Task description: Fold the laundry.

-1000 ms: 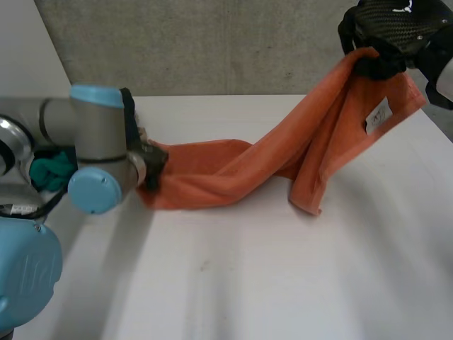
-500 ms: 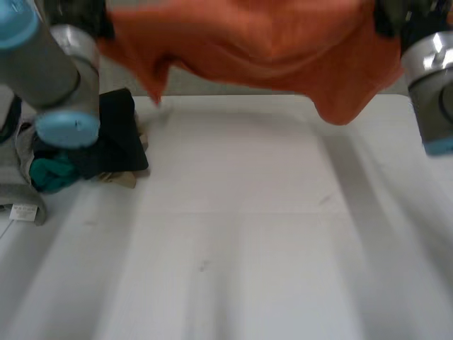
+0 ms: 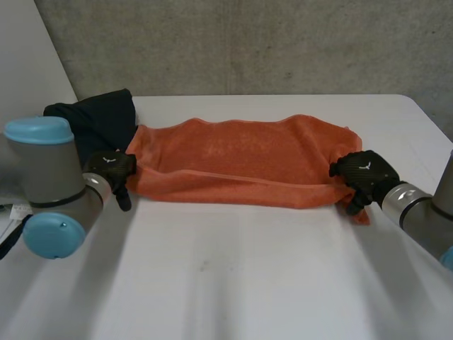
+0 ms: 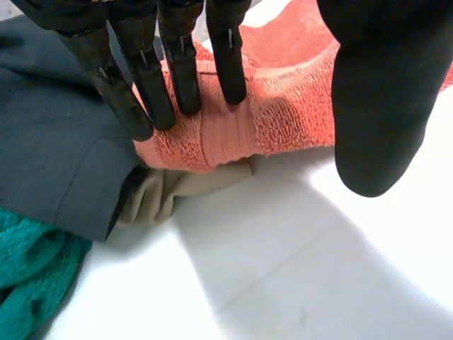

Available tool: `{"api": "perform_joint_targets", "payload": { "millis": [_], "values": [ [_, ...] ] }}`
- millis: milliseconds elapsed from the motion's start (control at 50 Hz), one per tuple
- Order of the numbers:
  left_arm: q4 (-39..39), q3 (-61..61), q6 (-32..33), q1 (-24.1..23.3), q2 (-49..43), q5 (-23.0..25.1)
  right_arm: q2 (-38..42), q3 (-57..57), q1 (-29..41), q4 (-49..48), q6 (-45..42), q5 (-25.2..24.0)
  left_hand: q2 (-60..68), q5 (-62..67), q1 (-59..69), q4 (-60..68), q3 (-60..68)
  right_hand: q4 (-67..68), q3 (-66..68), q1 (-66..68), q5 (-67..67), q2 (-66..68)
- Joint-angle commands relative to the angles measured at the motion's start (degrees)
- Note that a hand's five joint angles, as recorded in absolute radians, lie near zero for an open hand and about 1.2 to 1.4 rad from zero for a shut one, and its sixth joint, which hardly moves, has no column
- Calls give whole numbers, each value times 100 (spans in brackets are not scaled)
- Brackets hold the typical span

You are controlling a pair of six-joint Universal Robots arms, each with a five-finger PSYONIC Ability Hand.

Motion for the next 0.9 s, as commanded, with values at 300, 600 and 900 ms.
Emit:
{"api": "perform_joint_targets", "payload": {
  "millis": [300,600,900],
  "values": [
    [-870,1000,76,437,283,315,-729,-185,-386,1039,1761,520,-662,-606,-508,-618,-680,-449,-434,-463,-306,-430],
    [-1547,2363,1007,314,-798,571,-114,-379,-421,1294,2807,511,-259,-204,-106,-216,-277,-11,4,-25,132,8],
    [-1451,2513,1166,261,-992,439,379,-642,-149,1189,3010,924,5123,5179,5276,5166,5105,3727,3742,3713,3870,3746]
  ]
}}
